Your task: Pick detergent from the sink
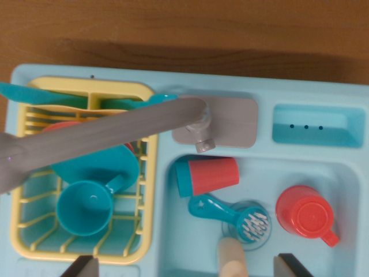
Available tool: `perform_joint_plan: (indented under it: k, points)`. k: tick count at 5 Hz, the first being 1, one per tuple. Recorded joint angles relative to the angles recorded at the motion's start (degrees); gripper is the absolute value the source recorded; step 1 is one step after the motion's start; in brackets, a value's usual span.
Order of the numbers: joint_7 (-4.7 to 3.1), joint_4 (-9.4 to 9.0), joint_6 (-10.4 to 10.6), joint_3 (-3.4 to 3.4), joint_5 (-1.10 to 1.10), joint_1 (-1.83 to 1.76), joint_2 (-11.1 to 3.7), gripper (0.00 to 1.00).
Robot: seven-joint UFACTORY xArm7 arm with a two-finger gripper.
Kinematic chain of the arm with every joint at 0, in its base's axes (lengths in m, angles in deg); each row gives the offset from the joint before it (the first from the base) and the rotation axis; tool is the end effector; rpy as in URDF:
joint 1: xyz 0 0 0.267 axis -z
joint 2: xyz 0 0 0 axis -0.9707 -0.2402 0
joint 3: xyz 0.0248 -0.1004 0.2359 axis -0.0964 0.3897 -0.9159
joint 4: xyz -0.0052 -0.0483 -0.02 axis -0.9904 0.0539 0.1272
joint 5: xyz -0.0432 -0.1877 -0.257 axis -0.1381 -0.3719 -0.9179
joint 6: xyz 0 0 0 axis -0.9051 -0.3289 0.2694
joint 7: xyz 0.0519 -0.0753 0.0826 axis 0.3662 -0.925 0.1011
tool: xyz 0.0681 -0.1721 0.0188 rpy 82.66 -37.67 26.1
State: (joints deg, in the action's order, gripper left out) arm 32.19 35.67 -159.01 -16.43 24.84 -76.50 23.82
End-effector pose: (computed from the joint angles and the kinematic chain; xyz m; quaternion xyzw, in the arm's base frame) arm 0.4482 -0.0094 0.2676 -0.9998 -0.0212 -0.0010 0.0065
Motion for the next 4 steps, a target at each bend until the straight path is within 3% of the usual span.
perform_joint_plan:
  k: [1,2,3,4]
  points:
    - [-0.56,-2.43,2.3,0.27,0.04,0.2,-0.16,0.0]
    - [-0.56,-2.43,2.3,0.27,0.04,0.2,-0.16,0.0]
    - [-1.12,-4.87,4.6,0.54,0.07,0.4,-0.32,0.0]
    - [-1.12,-4.87,4.6,0.54,0.07,0.4,-0.32,0.0]
